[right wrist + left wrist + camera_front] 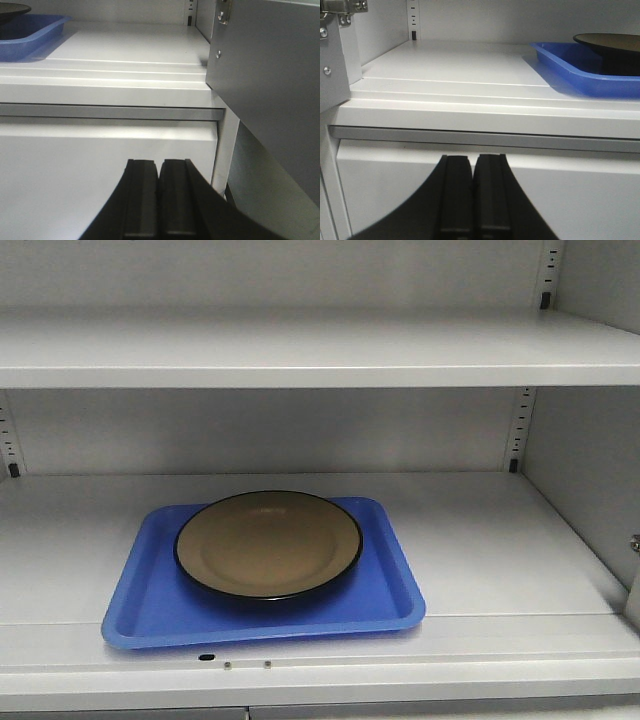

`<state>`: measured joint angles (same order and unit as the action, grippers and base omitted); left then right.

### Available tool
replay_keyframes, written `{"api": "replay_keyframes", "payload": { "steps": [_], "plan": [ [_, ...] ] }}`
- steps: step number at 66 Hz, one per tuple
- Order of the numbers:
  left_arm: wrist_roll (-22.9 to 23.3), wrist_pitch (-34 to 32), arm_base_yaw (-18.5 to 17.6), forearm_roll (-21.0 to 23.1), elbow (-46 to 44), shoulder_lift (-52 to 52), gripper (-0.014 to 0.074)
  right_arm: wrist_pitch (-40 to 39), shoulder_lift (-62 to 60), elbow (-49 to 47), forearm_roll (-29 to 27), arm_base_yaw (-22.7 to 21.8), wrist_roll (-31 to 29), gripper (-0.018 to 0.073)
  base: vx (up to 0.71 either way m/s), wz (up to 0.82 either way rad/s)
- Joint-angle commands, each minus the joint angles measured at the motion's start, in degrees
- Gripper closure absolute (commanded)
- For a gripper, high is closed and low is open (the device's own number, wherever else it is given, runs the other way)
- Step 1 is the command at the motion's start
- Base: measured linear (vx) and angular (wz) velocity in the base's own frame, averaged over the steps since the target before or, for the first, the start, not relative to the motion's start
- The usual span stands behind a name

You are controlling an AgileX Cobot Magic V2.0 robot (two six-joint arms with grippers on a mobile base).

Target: Place disk in tray to left cabinet

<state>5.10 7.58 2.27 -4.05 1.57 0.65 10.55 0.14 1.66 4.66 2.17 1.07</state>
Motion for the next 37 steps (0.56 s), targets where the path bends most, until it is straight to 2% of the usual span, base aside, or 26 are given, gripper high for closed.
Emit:
{"api": "replay_keyframes", "payload": {
  "steps": [1,37],
  "plan": [
    [0.77,-4.58,0.03,-0.25,1.15,0.87,0.06,-4.69,0.81,1.26,0.07,-0.24,-0.75,0.0568,0.0,0.0],
    [0.77,-4.58,0.03,-0.25,1.15,0.87,0.06,-4.69,0.81,1.26,0.07,-0.24,-0.75,0.0568,0.0,0.0]
  ]
}}
